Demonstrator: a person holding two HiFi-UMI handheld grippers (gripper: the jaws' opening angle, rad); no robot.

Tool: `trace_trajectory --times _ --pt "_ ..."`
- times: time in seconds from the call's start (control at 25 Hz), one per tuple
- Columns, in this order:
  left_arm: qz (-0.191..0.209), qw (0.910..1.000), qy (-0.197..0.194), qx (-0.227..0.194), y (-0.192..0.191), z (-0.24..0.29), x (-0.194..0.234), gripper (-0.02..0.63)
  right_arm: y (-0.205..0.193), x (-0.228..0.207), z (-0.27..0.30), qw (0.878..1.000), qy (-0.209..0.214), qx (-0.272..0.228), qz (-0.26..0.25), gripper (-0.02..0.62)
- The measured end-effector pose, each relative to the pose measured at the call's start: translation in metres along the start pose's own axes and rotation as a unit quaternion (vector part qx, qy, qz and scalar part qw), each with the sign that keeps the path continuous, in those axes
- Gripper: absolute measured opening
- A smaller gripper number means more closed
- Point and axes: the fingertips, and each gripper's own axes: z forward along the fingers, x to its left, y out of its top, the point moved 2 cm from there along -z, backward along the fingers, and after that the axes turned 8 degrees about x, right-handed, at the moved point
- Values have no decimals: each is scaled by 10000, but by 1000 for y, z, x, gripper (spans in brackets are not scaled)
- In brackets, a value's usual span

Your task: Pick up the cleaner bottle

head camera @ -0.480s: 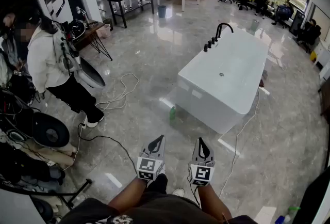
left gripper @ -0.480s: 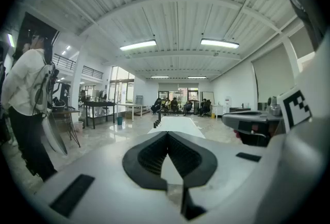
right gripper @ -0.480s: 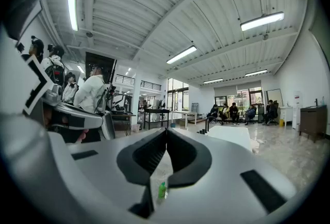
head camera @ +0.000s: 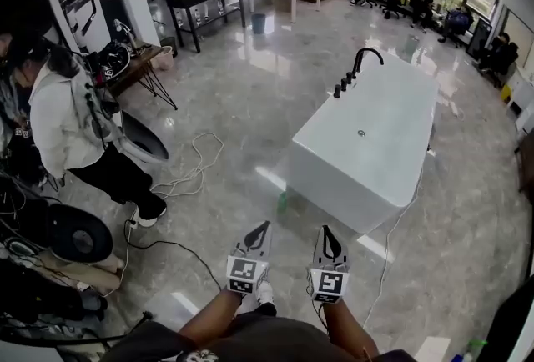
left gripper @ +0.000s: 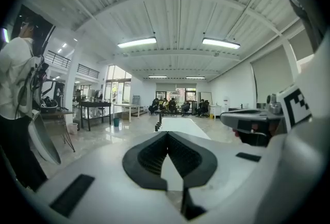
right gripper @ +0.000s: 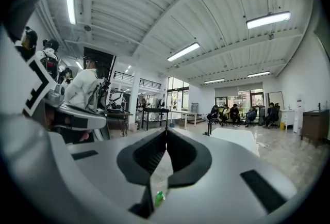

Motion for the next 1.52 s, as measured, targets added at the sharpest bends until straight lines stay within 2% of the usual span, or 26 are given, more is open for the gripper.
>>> trace_trajectory --times 0.28,0.4,0.56,0.64,0.88,1.12,1.28,1.52 --pt "38 9999 -131 -83 14 44 62 6 18 14 62 9999 -128 44 -76 17" --pt "-50 9997 -217 -55 14 59 67 6 15 11 80 9998 -97 132 -82 17" --pt "0 9997 -213 69 8 84 74 6 15 6 109 9997 -7 154 163 17" --pt "-55 9996 -205 172 7 97 78 6 10 1 123 9998 32 184 64 17" --pt "1 9995 13 321 10 153 91 6 -2 -25 182 9991 275 285 175 17" --pt "-235 9977 444 451 32 216 101 6 -6 -72 243 9972 594 394 220 17" --pt "-301 9955 693 565 29 258 110 6 -22 -95 285 9949 794 518 335 17" --pt "-325 9928 740 879 3 320 117 6 -64 -113 336 9919 924 758 436 17"
